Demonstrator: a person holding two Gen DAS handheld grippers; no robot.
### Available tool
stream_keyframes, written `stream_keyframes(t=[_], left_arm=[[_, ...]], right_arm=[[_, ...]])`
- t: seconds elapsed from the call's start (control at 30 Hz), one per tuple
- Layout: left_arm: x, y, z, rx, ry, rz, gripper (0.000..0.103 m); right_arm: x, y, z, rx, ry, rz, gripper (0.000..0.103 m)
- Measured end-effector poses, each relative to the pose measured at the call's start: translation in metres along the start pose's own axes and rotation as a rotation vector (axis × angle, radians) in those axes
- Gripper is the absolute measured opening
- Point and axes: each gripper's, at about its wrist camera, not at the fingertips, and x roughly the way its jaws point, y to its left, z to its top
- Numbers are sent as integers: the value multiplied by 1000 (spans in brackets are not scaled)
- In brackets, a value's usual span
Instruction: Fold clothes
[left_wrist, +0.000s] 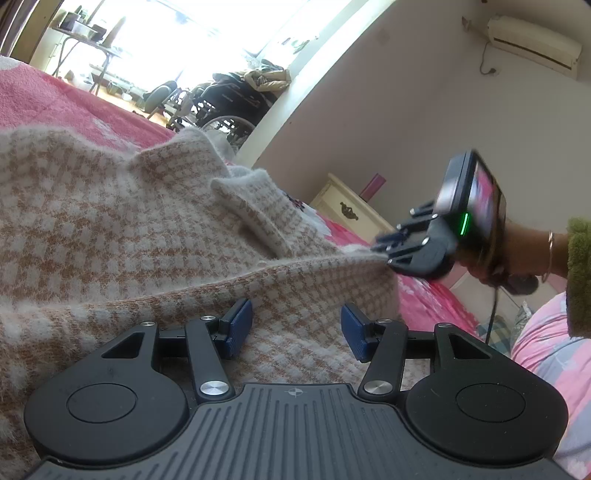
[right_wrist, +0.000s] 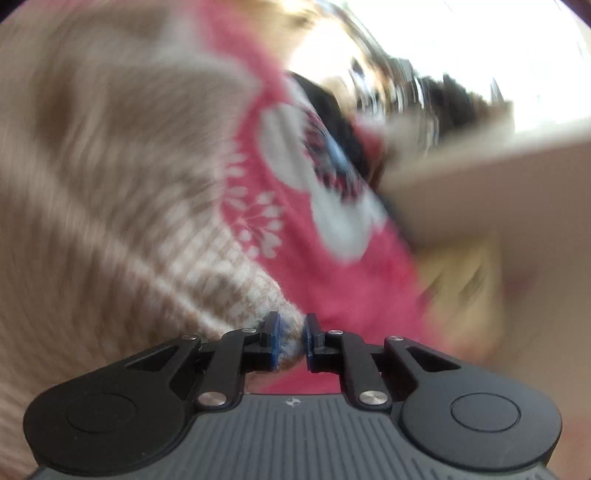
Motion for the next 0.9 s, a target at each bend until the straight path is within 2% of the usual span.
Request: stream_keyframes(t=[0.03,0.07,0.13,0.17,0.23,0.27,0.33,0.37,0.4,0.43,0.47,0.53,0.57,0.63,0.67,0.83,0.9], left_arm=[[0,0,0,-1,0,-1,53],[0,0,0,-1,0,-1,54],[0,1,0,-3,-1,-3,54],[0,1,0,-3,-1,-3,54],[0,1,0,-4,-1,-4,53],[0,1,0,-4,-1,-4,53],[0,1,0,-4,-1,-4,53],[0,1,0,-4,-1,-4,54],[0,1,0,-5,-1,-4,54],[0,1,0,-5,-1,-4,53],[0,1,0,-6,-1,-5,53],[0,2,0,-9,-2,-6,54],[-1,2,0,-10,-2,-7,54],[-1,2,1,-14,-3,-8,53],[-1,2,1,-15,-3,-9,53],[-3,3,1,-29,-7,-18,54],[-4,5,1,-35,-11,-23,54]], right_arm=[[2,14,-2,-121,-22,-134,0],[6,12,-4,-110,-17,-174,0],[13,-16,-5,111,42,-107,0],[15,-35,-7,260,69,-58,0],[19,-86,-26,680,120,120,1],[23,-107,-42,900,142,229,5],[33,-138,-77,1300,189,440,36],[39,-143,-93,1453,216,542,40],[45,-144,-105,1573,246,625,39],[47,-142,-113,1659,273,667,39],[48,-140,-118,1709,288,684,39],[42,-135,-124,1745,284,669,31],[35,-131,-125,1752,269,647,30],[19,-125,-129,1761,222,602,19],[10,-121,-130,1750,194,579,17],[-2,-85,-101,1453,144,629,15],[11,-74,-84,1369,115,597,15]])
